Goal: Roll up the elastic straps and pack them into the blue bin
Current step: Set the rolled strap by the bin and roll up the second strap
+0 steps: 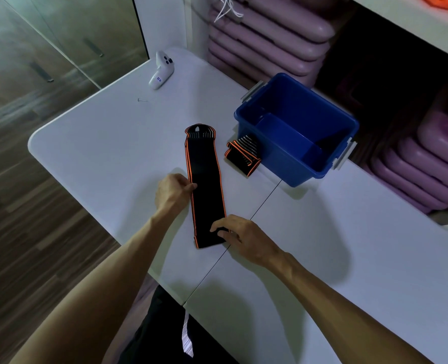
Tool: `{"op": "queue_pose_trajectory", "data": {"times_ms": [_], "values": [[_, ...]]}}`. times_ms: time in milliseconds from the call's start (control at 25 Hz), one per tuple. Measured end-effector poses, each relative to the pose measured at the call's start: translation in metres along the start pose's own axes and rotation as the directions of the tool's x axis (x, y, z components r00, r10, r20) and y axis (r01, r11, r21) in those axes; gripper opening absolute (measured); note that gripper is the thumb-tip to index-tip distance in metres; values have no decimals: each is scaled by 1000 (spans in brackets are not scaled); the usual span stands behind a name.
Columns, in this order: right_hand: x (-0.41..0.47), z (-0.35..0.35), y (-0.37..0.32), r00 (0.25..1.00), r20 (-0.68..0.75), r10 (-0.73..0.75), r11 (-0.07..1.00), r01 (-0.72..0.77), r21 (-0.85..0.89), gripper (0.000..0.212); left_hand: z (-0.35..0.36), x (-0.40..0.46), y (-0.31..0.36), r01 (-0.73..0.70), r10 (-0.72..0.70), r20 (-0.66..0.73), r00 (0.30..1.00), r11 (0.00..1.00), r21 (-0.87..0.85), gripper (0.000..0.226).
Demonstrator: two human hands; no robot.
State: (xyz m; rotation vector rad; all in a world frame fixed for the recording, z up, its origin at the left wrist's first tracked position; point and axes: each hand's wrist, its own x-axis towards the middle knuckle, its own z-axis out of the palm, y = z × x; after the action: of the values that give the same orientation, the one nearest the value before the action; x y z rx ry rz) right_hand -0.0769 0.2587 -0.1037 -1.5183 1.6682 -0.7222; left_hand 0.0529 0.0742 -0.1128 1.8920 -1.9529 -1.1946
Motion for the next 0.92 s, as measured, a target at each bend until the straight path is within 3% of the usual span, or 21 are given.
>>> {"op": "queue_pose_trajectory", "data": {"times_ms": [240,360,480,560,600,680,800,920], "values": [[9,-2,-2,999,41,16,1000,-16,1,20,1,9,-5,-78,78,3,997,997,20,17],[8,3,-3,1000,3,29,1000,-29,7,21,-1,5,-13,-248,251,-23,968,964,100,25],[4,9,-1,996,-62,58,998,-56,28,21,-7,-18,-21,-606,611,-32,791,790,99,20],[4,11,-2,994,-89,70,997,-67,29,21,-12,-43,-36,-754,749,89,657,652,84,23],[5,12,-3,992,-100,71,997,-68,29,20,-13,-55,-47,-787,770,170,616,612,77,26],[8,12,-3,991,-116,71,997,-67,34,18,-12,-71,-69,-793,756,262,600,605,69,33],[8,15,-4,987,-137,85,996,-81,37,16,-8,-70,-78,-764,721,274,637,637,100,41],[4,22,-2,978,-197,64,997,-70,-24,19,-10,-69,-71,-784,737,278,616,606,131,38]]}}
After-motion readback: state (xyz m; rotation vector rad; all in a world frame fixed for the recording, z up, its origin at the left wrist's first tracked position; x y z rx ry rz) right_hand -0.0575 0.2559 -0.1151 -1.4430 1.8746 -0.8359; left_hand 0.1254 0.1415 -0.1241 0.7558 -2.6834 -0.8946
